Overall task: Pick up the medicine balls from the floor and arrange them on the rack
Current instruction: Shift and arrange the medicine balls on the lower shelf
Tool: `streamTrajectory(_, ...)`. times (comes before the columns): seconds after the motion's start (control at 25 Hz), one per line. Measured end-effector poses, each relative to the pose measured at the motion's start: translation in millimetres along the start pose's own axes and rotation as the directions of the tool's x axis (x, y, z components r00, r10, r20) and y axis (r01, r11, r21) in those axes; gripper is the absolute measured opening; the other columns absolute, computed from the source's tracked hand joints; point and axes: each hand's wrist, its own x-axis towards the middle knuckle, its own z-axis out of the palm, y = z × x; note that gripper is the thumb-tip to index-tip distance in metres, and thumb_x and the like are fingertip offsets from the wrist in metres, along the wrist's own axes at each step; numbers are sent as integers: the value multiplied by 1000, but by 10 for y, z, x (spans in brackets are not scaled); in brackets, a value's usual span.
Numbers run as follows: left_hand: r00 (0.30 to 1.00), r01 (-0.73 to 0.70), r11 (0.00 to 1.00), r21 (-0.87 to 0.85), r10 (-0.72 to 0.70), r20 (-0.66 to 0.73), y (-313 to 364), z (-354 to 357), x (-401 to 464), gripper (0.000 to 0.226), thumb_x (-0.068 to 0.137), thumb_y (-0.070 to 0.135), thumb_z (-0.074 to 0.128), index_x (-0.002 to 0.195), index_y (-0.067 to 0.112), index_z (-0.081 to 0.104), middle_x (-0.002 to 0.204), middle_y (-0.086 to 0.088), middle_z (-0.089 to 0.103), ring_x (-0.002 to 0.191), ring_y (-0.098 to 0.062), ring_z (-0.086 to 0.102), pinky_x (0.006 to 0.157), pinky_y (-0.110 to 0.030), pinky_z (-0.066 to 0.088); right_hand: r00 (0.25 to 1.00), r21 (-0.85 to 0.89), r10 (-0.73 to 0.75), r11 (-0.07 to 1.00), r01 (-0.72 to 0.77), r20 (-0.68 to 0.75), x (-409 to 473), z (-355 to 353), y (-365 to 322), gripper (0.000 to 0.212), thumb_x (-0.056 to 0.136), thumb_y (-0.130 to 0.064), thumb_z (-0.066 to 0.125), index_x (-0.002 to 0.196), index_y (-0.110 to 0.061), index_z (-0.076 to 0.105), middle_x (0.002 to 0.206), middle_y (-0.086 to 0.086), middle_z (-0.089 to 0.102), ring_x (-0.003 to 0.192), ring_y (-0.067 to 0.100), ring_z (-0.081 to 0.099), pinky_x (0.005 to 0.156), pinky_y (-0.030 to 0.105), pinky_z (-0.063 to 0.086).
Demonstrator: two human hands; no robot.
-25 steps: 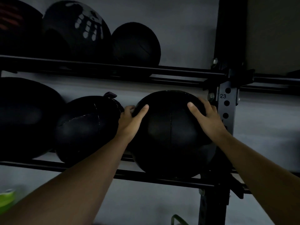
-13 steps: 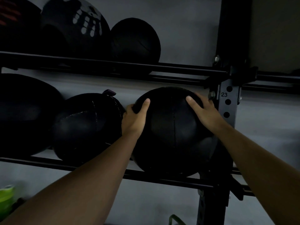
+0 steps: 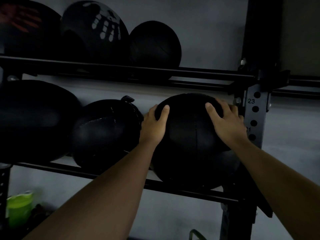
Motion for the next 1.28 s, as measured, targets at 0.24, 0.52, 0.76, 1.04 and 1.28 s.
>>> streamTrajectory(0.24, 991, -101, 910, 402, 58, 117, 96, -558, 98, 70, 104, 70, 38, 162, 32, 47, 167, -5, 50, 155, -31, 44, 130, -52, 30, 989, -225, -134, 967, 118, -57, -54, 53, -524, 67, 102, -64, 33, 157, -26, 41, 160, 22, 43, 148, 48, 37, 120, 62, 26)
streamTrajectory(0.52, 997, 3, 802, 598, 48, -69, -167, -2041, 488, 66, 102, 66, 44, 160, 35, 47, 173, -2, 39, 161, -32, 32, 131, -60, 16, 952, -55, -271, 958, 281, 142, -296, 1246, -2063, 64, 102, -61, 42, 155, -27, 47, 157, 19, 47, 148, 41, 39, 122, 49, 29)
streamTrajectory(0.76, 971, 181, 946, 270, -215, 104, -839, -2670, 639, 99, 90, 77, 58, 170, 32, 22, 178, -6, 18, 161, -42, 26, 126, -61, 34, 965, -147, -38, 986, 79, 260, -439, 2205, -2364, 86, 92, -84, 28, 166, -42, 15, 175, 15, 17, 159, 45, 16, 126, 63, 17)
streamTrajectory(1.04, 994, 60, 998, 18, -59, -87, -1219, -2481, 715, 72, 93, 75, 55, 154, 37, 47, 166, -2, 44, 155, -32, 31, 124, -55, 33, 991, -86, -39, 995, 50, 132, -353, 2417, -2228, 83, 88, -87, 31, 162, -50, 18, 176, 9, 16, 160, 43, 11, 125, 70, 11)
streamTrajectory(1.28, 997, 35, 995, 97, -29, -67, -1209, -2436, 873, 73, 101, 68, 48, 164, 33, 40, 172, -5, 41, 158, -31, 38, 129, -52, 32, 994, -2, -67, 998, 67, 83, -250, 2515, -2138, 76, 89, -82, 35, 158, -51, 29, 168, 7, 30, 155, 39, 23, 124, 64, 14)
